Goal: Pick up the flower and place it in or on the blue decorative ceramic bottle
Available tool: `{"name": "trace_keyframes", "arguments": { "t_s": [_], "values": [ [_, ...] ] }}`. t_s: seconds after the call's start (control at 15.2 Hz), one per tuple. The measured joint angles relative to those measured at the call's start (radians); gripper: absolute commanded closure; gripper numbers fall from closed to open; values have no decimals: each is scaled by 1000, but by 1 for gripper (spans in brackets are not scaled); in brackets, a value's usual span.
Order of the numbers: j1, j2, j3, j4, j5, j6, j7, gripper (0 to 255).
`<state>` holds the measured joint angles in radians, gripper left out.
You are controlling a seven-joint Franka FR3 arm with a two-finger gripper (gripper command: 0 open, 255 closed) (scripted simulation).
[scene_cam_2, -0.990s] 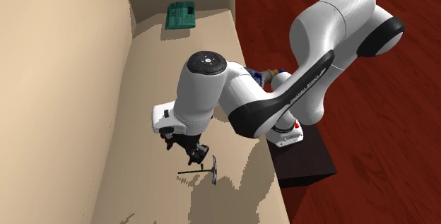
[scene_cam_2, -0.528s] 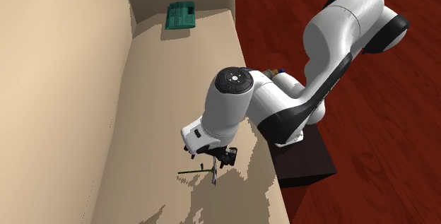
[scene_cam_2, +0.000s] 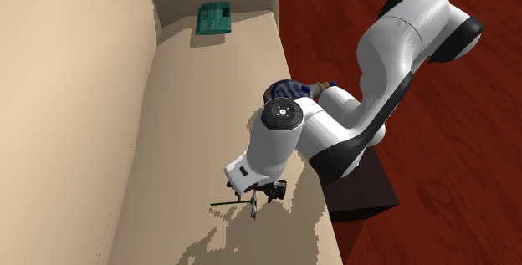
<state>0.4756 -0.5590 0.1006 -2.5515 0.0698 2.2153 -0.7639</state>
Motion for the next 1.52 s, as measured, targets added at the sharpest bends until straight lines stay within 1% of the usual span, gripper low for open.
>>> {"name": "trace_keyframes", "arguments": {
  "t_s": [0.2,0.53,0.59,1.25,1.52],
  "values": [
    [-1,12,0,-9,0,21,-1,0],
    [-1,13,0,-10,0,24,-2,0],
    [-1,13,0,-10,0,24,-2,255],
    [-1,13,0,-10,0,24,-2,255],
    [-1,0,-1,19,-1,-19,0,255]
  ]
}}
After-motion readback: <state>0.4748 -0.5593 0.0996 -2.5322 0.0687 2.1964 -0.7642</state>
